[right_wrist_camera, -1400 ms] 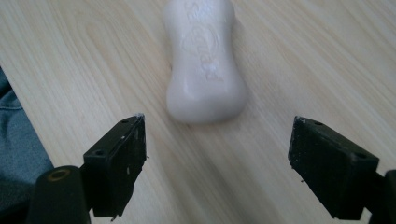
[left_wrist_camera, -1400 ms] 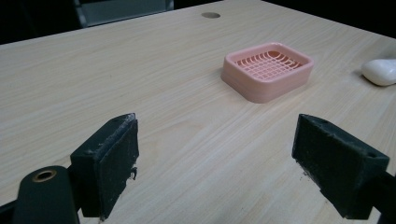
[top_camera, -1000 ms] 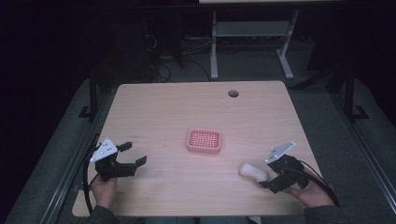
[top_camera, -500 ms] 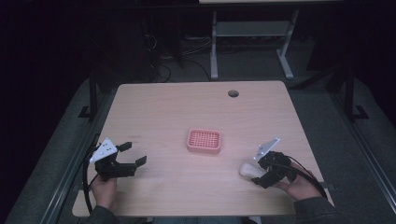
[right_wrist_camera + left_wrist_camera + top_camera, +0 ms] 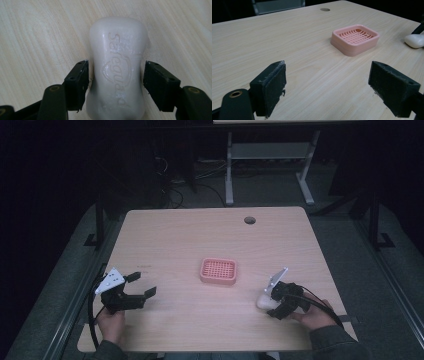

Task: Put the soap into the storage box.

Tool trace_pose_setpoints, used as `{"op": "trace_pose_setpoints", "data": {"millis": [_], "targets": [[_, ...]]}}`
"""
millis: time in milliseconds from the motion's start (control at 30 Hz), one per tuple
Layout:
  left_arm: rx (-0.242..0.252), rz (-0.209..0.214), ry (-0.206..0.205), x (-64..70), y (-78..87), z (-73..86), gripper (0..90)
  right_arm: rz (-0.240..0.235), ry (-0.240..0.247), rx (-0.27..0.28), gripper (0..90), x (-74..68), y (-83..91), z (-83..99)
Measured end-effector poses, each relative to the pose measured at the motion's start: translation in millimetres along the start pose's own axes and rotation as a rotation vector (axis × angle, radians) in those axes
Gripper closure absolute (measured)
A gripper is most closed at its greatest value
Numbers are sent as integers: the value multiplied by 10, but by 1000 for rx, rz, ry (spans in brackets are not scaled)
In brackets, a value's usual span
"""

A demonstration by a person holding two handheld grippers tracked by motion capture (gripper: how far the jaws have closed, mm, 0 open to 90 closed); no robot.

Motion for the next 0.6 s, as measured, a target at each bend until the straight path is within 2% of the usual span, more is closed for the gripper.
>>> {"op": "trace_pose_setpoints", "data": {"millis": [233,433,600], "targets": [[-2,-1,-4,1,-3,-4,141,-7,6,-8,445,-7,-32,-13],[-3,-4,-6,-2,-5,-4,141,-27,-10,-12,454,0,-33,-13],[4,-1,3,-10,5,-6,141,-30,0,-41,463,2,-33,-40]]}}
Point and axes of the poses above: each handheld gripper's, and its own axes: y roughly backward along the jaws, z roughly out of its underside, x roughly to its right, the point moved 4 cm from there along -y, roughly forward along the jaws, and after that the axes turned 3 degrees about z, right-handed, at the moved point
